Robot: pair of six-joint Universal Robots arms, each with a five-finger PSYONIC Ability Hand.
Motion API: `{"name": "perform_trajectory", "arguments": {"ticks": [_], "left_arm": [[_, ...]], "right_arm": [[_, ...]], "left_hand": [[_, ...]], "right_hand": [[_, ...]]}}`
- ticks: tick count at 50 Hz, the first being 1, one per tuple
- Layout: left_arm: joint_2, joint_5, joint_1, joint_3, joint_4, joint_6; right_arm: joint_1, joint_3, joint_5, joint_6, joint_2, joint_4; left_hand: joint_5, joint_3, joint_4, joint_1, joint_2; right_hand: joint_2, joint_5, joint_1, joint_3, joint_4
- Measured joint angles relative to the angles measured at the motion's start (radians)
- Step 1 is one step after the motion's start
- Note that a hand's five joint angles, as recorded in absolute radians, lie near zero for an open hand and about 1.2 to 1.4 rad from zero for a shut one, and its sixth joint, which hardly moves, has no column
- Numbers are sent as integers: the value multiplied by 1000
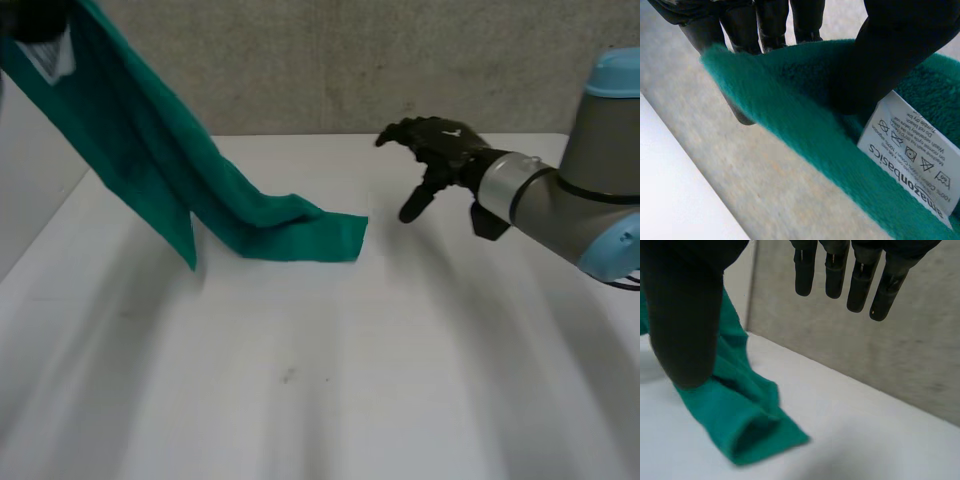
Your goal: Fold the towel.
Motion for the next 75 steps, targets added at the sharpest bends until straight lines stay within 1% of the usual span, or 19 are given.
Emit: {"name": "perform_trajectory", "arguments": {"ticks": [8,15,17,20,22,25,30,33,40,46,52,58,59,61,62,63,65,70,75], "left_arm": [[92,35,-46,-1,-40,1],[105,41,-66,-19,-56,3],[102,41,-67,-27,-56,4],[95,41,-66,-38,-53,4],[89,41,-62,-45,-51,4],[80,41,-55,-50,-48,5],[45,42,-26,-50,-43,4],[14,42,-4,-44,-35,4],[-102,37,19,-35,18,0],[-206,31,4,-43,44,-3],[-355,28,-46,-72,46,-3],[-451,27,-76,-108,45,-2],[-476,27,-81,-122,45,-2],[-489,27,-83,-132,44,-2],[-491,27,-83,-135,44,-2],[-491,27,-83,-135,44,-2],[-492,27,-81,-144,43,-2],[-478,27,-76,-152,38,-4],[-456,28,-73,-165,36,-4]], "right_arm": [[114,-177,-111,118,170,31],[227,-285,-132,182,300,30],[253,-309,-129,195,332,31],[282,-346,-95,207,371,29],[289,-369,-43,207,383,28],[278,-393,51,189,372,27],[202,-382,258,79,257,16],[158,-317,318,2,148,-22],[109,0,348,-161,-206,-179],[120,236,344,-278,-357,-127],[134,445,345,-404,-372,-1],[147,558,347,-456,-282,50],[147,575,348,-460,-237,54],[144,579,348,-455,-214,51],[143,578,348,-452,-212,48],[143,578,348,-452,-212,48],[134,568,348,-424,-231,32],[100,539,334,-373,-322,14],[64,498,311,-384,-349,33]], "left_hand": [[0,0,0,0,0],[0,0,0,0,0],[0,0,0,0,0],[0,0,0,0,0],[0,0,0,0,0],[0,0,0,0,0],[0,0,0,0,0],[0,0,0,0,0],[0,0,0,0,0],[0,0,0,0,0],[0,0,0,0,0],[0,0,0,0,0],[0,0,0,0,0],[0,0,0,0,0],[0,0,0,0,0],[0,0,0,0,0],[0,0,0,0,0],[0,0,0,0,0],[0,0,0,0,0]], "right_hand": [[0,0,0,0,0],[2,12,1,9,4],[120,119,119,114,106],[690,663,643,689,677],[858,835,719,860,852],[878,859,719,901,898],[878,860,719,902,901],[878,860,719,902,901],[878,869,719,902,901],[878,874,719,902,901],[878,874,719,902,901],[840,846,697,863,859],[678,708,568,703,694],[503,550,434,528,530],[343,376,300,365,357],[343,376,300,365,357],[154,174,137,174,165],[138,144,123,152,134],[138,144,123,152,134]]}}
